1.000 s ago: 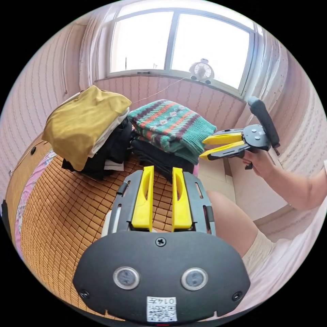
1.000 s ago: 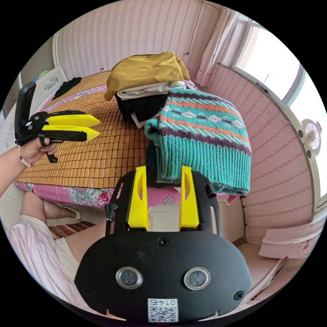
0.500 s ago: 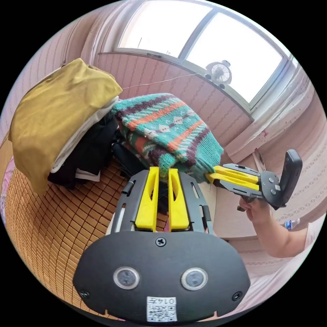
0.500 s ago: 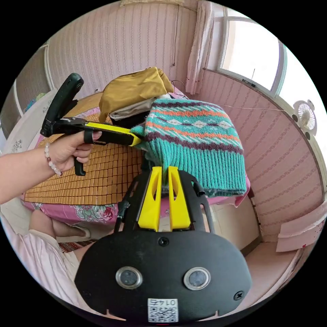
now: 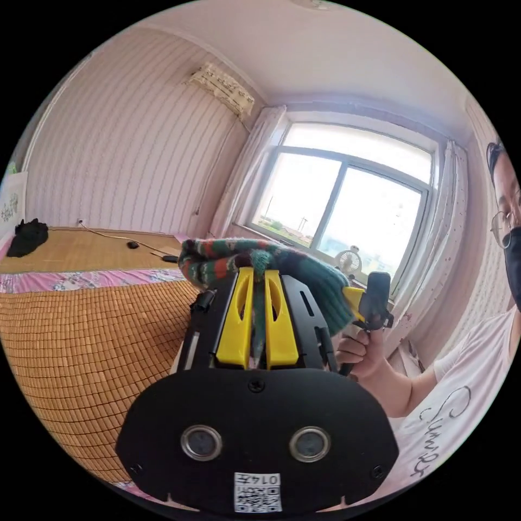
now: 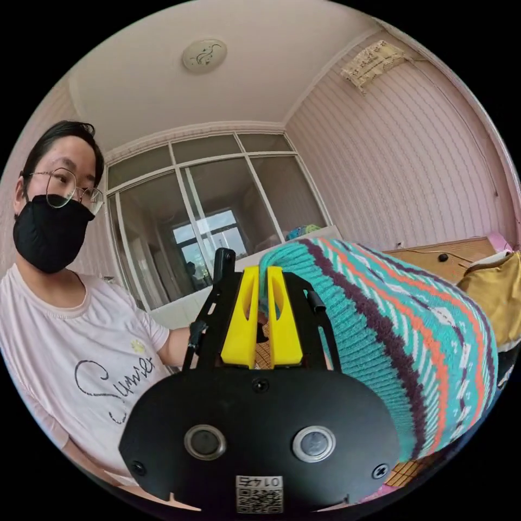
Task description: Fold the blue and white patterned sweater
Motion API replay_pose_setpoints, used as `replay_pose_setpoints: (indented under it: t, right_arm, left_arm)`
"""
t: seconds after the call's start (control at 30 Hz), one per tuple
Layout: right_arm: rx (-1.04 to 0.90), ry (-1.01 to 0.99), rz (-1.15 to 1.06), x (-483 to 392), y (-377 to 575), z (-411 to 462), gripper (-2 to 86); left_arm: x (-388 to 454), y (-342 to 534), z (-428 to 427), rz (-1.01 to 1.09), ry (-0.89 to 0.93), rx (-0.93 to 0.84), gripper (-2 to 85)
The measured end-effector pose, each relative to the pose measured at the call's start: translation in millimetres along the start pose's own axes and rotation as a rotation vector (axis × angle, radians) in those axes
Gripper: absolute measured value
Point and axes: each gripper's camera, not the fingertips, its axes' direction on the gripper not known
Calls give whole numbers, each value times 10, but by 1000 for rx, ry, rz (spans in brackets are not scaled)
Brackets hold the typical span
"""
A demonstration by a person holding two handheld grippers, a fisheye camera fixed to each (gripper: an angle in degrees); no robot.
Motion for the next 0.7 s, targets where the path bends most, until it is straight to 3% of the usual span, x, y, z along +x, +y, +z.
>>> replay_pose_setpoints:
  t: [0.17,0.3,0.4,0.53,0.7]
  right_arm:
    - [149,-158,10,102,-290,726,15]
    - [132,-85,11,180,-146,966,15]
    - [30,-26,-12,160,190,1198,16]
    - [-200,209,1,183,921,1535,20]
    - [-638,412,276,767,2085,2076,28]
  left_arm:
    - [-121,-559,-648,275,-289,-41,27]
    - [-355,-948,-657,380,-411,-122,31]
    - [-570,-1000,-572,390,-372,-143,35]
    - [-869,-609,-262,415,-255,-237,45]
    - [-1722,578,119,102,-176,-535,22]
